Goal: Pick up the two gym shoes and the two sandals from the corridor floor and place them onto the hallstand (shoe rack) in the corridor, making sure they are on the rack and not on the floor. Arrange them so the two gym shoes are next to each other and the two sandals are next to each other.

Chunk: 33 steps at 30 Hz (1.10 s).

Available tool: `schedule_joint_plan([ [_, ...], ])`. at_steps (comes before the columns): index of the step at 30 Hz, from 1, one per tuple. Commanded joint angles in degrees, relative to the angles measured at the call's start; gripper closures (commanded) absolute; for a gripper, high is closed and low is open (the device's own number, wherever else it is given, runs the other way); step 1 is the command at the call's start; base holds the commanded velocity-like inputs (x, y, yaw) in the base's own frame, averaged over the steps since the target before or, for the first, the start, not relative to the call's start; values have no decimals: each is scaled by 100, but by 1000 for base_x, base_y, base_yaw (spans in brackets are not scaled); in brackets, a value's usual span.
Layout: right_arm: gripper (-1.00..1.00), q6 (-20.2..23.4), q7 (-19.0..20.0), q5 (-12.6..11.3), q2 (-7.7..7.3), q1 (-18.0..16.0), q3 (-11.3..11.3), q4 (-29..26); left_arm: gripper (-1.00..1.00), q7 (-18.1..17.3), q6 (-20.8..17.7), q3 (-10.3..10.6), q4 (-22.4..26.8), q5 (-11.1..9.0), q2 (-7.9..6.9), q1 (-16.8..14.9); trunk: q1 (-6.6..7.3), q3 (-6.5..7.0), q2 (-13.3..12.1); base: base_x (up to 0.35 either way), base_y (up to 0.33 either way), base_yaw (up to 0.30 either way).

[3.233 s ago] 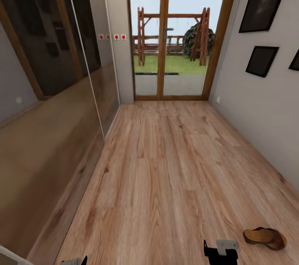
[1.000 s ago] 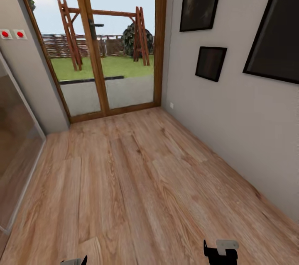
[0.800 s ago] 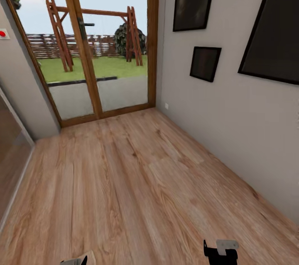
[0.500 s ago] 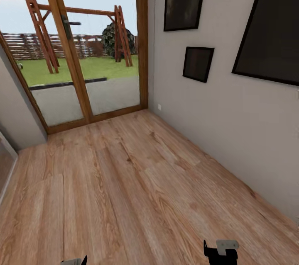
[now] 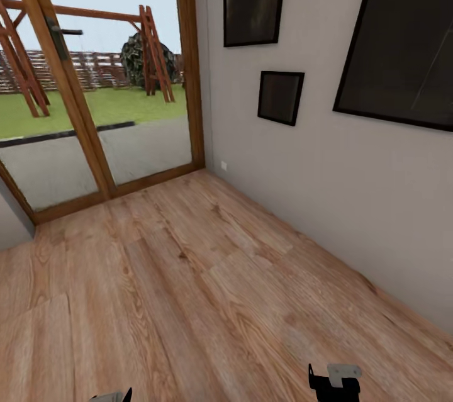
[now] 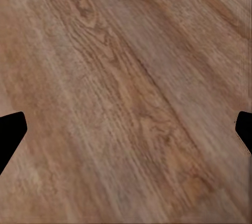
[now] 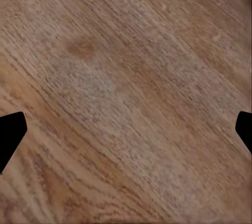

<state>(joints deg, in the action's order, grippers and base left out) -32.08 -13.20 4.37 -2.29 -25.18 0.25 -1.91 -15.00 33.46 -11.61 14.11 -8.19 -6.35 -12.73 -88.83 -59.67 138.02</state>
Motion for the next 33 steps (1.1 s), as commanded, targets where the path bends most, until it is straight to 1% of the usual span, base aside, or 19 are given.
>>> schedule_joint_plan([
  [1, -100, -7, -43, 47, 1, -5, 2, 7, -100, -56, 3, -8, -5, -60, -2, -2, 1, -5, 2, 42, 30, -261],
  [33, -100, -9, -43, 47, 1, -5, 2, 7, -100, -56, 3, -8, -12, -60, -6, -2, 1, -5, 2, 5, 4, -261],
])
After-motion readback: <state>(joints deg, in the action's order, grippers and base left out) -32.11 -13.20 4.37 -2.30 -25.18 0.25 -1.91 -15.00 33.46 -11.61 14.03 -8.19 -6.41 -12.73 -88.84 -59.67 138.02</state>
